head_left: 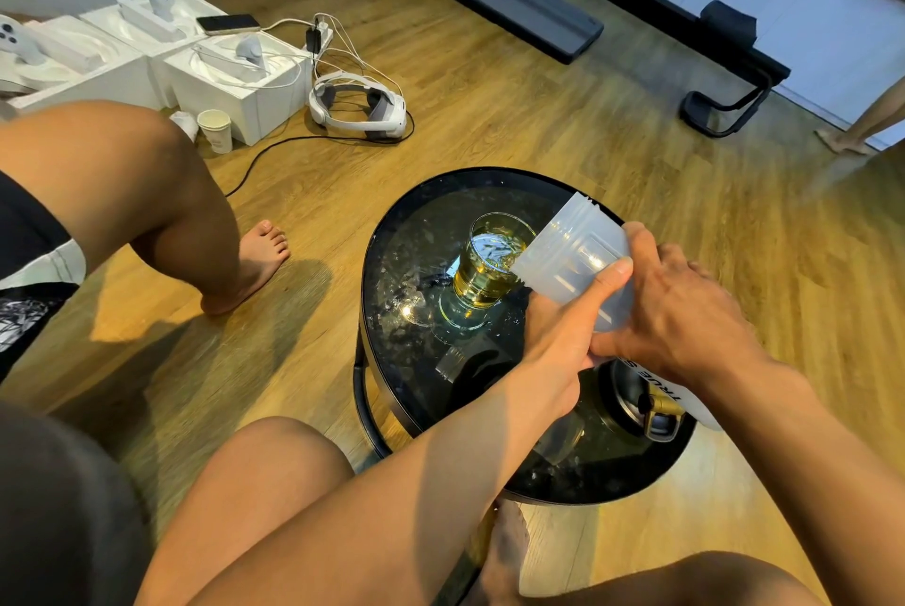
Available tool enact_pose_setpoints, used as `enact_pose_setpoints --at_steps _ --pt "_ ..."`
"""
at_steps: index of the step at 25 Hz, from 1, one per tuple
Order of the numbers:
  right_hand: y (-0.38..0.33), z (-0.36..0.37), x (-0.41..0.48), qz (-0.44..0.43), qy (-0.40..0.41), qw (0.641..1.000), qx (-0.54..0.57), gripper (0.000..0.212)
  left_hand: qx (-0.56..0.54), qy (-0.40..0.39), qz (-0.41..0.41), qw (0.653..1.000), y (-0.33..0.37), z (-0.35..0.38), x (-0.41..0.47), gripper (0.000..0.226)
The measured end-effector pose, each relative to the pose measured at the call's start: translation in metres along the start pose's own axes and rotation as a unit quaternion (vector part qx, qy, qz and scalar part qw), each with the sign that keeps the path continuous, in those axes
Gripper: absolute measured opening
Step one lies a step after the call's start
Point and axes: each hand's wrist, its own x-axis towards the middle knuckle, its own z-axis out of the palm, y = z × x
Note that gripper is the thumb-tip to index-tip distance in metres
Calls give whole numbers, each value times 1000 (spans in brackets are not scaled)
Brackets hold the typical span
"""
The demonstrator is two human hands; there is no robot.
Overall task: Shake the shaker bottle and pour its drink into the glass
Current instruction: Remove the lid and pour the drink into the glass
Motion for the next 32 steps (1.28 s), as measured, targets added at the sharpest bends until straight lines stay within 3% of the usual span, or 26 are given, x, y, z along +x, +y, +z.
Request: enact_pose_setpoints --at_steps 32 --pt "-1 -3 -1 -6 -1 1000 -11 114 0 -2 -12 1000 4 1 -5 49"
